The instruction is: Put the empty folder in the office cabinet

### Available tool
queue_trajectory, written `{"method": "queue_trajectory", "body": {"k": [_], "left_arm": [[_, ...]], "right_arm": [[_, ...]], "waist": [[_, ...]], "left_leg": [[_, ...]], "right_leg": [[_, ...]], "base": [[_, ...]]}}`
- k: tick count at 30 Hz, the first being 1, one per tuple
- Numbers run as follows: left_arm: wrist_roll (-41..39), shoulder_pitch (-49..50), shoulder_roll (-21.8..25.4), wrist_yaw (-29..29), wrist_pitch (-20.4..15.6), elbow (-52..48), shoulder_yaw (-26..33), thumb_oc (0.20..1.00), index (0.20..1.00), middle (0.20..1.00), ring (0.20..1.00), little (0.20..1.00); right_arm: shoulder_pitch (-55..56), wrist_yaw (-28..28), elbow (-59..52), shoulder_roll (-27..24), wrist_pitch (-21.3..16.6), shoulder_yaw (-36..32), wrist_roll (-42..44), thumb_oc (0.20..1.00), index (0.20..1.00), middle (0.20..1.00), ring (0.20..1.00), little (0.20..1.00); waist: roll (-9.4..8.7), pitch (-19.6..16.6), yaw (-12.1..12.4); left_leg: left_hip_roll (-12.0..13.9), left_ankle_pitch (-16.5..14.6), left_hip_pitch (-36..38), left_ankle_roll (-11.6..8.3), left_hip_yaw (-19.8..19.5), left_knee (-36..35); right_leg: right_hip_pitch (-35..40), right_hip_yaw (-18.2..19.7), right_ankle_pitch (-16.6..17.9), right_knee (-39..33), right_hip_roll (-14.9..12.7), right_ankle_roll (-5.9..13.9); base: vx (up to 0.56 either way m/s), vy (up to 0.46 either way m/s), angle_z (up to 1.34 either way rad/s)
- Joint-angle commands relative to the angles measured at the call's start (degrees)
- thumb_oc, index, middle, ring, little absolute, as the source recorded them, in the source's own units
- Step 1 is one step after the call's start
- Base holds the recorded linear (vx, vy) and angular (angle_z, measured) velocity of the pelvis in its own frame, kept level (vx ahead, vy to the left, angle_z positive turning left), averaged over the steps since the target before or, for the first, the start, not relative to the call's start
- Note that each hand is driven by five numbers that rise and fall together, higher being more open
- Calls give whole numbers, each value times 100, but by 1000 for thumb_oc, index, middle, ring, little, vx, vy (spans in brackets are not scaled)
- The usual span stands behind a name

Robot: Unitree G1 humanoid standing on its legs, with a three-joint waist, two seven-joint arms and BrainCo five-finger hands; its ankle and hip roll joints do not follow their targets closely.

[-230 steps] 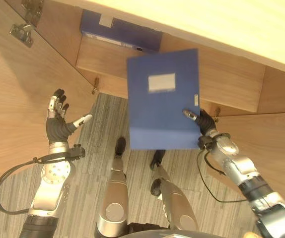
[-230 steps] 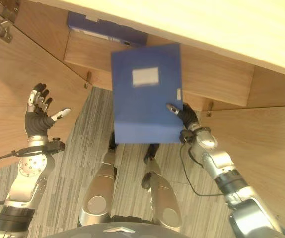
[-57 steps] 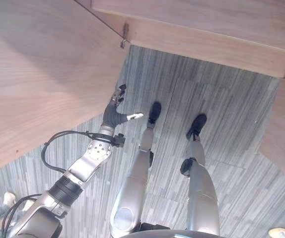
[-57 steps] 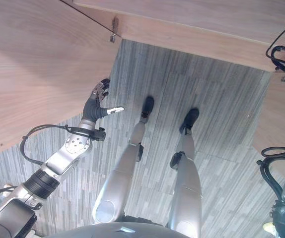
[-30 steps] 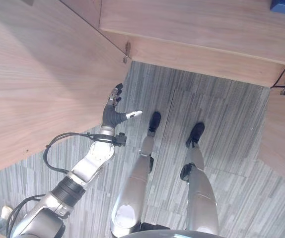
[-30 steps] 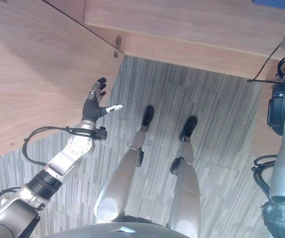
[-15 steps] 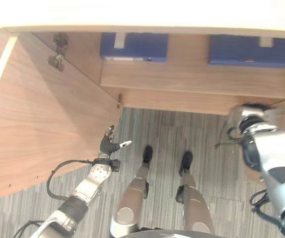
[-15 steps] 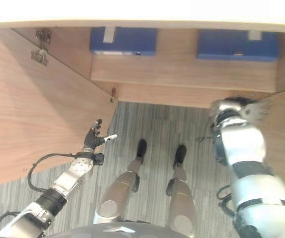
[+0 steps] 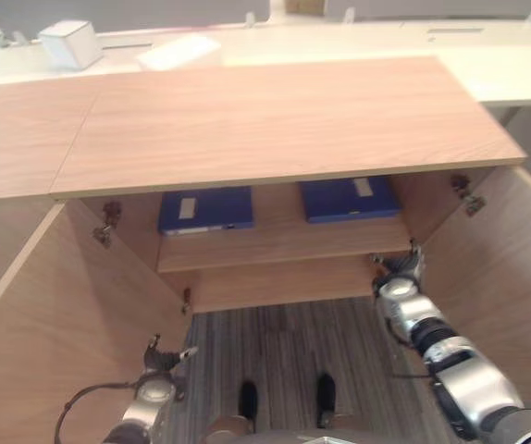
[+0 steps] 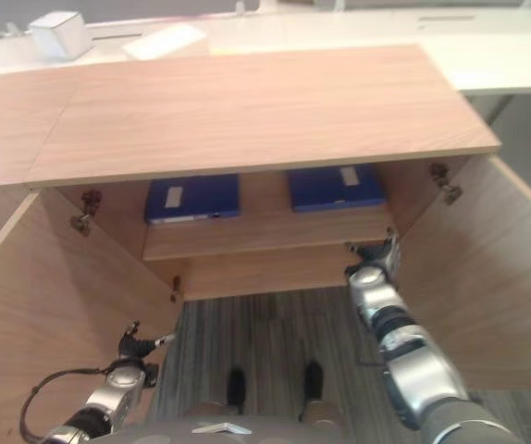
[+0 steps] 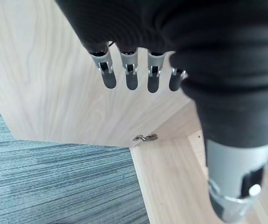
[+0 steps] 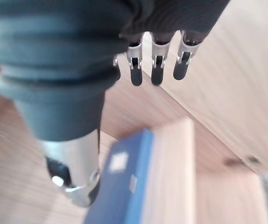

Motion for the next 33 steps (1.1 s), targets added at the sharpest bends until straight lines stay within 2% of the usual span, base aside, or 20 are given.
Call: {"method": "queue_trajectory", "body": {"k": [1, 3, 4, 7, 10, 13, 18, 20, 24, 25, 28, 31, 33], "left_arm": [[598, -340, -52, -185, -137, 760, 20, 1000, 1000, 1000, 1000, 1000], [798, -458, -77, -284, -119, 1373, 43, 1000, 1000, 1000, 1000, 1000], [798, -458, -77, -284, -120, 1374, 43, 1000, 1000, 1000, 1000, 1000], [943, -542, -83, -280, -93, 1721, 154, 1000, 1000, 1000, 1000, 1000], [991, -571, -107, -292, -74, 1808, 205, 1000, 1000, 1000, 1000, 1000], [1162, -597, -141, -287, -48, 1881, 149, 1000, 1000, 1000, 1000, 1000], [1232, -648, -159, -253, -20, 1876, 6, 1000, 1000, 1000, 1000, 1000], [1212, -724, -157, -214, 16, 1854, -150, 1000, 1000, 1000, 1000, 1000], [1212, -753, -154, -194, 32, 1860, -211, 1000, 1000, 1000, 1000, 1000], [1235, -964, -133, -35, 87, 1873, -461, 1000, 1000, 1000, 1000, 1000], [1255, -1021, -160, -13, 105, 1880, -531, 1000, 1000, 1000, 1000, 1000], [1326, -1053, -188, -66, 139, 1916, -669, 1000, 1000, 1000, 1000, 1000], [1362, -1050, -212, -80, 159, 1946, -699, 1000, 1000, 1000, 1000, 1000]], "right_arm": [[-589, 964, 62, -1178, -692, -9, -199, 1000, 1000, 1000, 1000, 1000], [-979, 1295, -34, -2149, -911, 80, -151, 1000, 1000, 1000, 1000, 1000], [-979, 1295, -34, -2149, -911, 80, -151, 1000, 1000, 1000, 1000, 1000], [-1298, 1162, -477, -3107, -971, -61, -398, 1000, 1000, 1000, 1000, 1000], [-1274, 1053, -738, -3388, -981, -279, -471, 1000, 1000, 1000, 1000, 1000], [-1312, 633, -676, -3991, -924, -787, -636, 1000, 1000, 1000, 1000, 1000], [-1355, 180, -62, -4242, -819, -1315, -502, 1000, 1000, 1000, 1000, 1000], [-1627, -187, 756, -4291, -646, -1569, -279, 1000, 1000, 1000, 1000, 1000], [-1731, -319, 1104, -4321, -570, -1622, -241, 1000, 1000, 1000, 1000, 1000], [-2350, -766, 3127, -4482, -101, -1488, -477, 1000, 1000, 1000, 1000, 1000], [-2210, -733, 3919, -4470, 75, -1602, -434, 1000, 1000, 1000, 1000, 1000], [-1752, -449, 4694, -4337, 293, -1933, -392, 1000, 1000, 1000, 1000, 1000], [-1681, -387, 4830, -4242, 355, -1986, -370, 1000, 1000, 1000, 1000, 1000]], "waist": [[64, -90, -78], [15, -262, -202], [15, -266, -202], [-16, -427, -377], [-25, -503, -450], [-20, -591, -589], [-16, -616, -648], [-18, -604, -661], [-24, -601, -658], [-50, -611, -610], [-48, -632, -592], [-81, -656, -570], [-77, -675, -573]], "left_leg": [[133, -726, 278, -58, -103, -58], [142, -795, 434, -71, -10, -58], [142, -795, 430, -71, -10, -58], [149, -890, 621, -54, 99, -58], [143, -916, 664, -35, 127, -58], [143, -982, 748, -1, 171, -58], [137, -1011, 763, 18, 167, -58], [127, -1016, 746, 35, 148, -58], [124, -1020, 743, 39, 141, -58], [109, -1046, 765, 46, 83, -58], [105, -1063, 798, 43, 39, -58], [105, -1084, 848, 43, -1, -58], [104, -1101, 868, 46, -2, -58]], "right_leg": [[255, -241, -549, 342, -177, 400], [371, -149, -586, 346, -140, 407], [367, -148, -586, 347, -140, 407], [475, -21, -622, 391, -129, 428], [489, 34, -617, 409, -142, 427], [521, 97, -622, 439, -161, 431], [520, 128, -618, 442, -170, 438], [492, 160, -627, 479, -171, 451], [487, 163, -633, 486, -171, 453], [531, 136, -668, 504, -171, 464], [597, 92, -698, 491, -176, 480], [681, 32, -730, 493, -199, 490], [702, 27, -732, 492, -209, 494]], "base": [[72, 39, -24], [58, 45, -20], [45, 33, -33], [41, 36, -27], [41, 22, -15], [57, 26, -14], [27, 12, 0], [0, 0, 0], [10, 6, 0], [53, 26, -3], [29, 12, 16], [10, 5, 6], [20, 10, 8]]}}
